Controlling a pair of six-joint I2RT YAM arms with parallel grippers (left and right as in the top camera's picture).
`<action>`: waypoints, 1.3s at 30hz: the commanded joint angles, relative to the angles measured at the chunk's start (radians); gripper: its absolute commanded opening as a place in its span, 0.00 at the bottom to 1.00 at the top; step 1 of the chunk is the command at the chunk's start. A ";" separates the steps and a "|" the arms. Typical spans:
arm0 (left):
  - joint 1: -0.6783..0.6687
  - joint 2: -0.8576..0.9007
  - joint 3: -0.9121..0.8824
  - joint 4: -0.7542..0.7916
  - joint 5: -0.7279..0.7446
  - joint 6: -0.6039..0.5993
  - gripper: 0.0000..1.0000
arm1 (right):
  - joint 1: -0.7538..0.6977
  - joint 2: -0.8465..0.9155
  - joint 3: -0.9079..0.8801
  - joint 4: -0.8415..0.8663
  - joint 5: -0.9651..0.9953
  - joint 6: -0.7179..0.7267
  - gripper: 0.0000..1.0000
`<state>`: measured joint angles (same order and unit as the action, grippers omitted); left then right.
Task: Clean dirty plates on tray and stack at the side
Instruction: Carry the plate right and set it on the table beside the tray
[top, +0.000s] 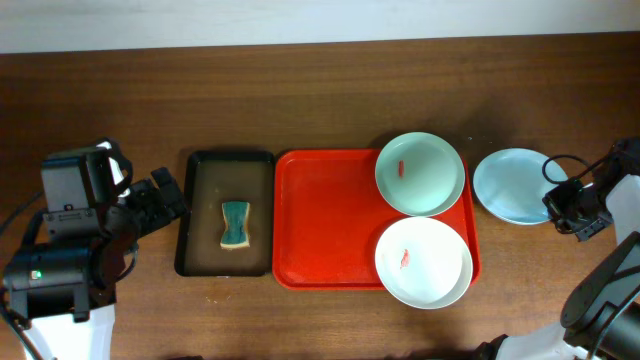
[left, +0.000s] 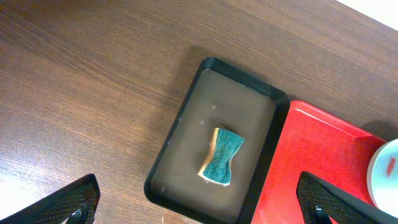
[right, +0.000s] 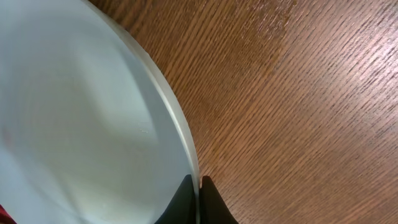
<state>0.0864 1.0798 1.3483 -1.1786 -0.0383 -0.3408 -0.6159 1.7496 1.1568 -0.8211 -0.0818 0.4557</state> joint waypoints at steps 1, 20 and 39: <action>0.004 -0.006 0.003 0.002 -0.011 -0.010 0.99 | 0.001 -0.009 -0.011 0.003 -0.020 -0.003 0.04; 0.004 -0.006 0.003 0.002 -0.011 -0.010 0.99 | 0.018 -0.008 -0.011 -0.229 -0.259 -0.265 0.59; 0.004 -0.006 0.003 0.002 -0.011 -0.010 0.99 | 0.198 -0.077 -0.172 -0.420 -0.249 -0.370 0.42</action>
<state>0.0864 1.0798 1.3483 -1.1786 -0.0383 -0.3408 -0.4316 1.6855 0.9909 -1.2442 -0.3344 0.0795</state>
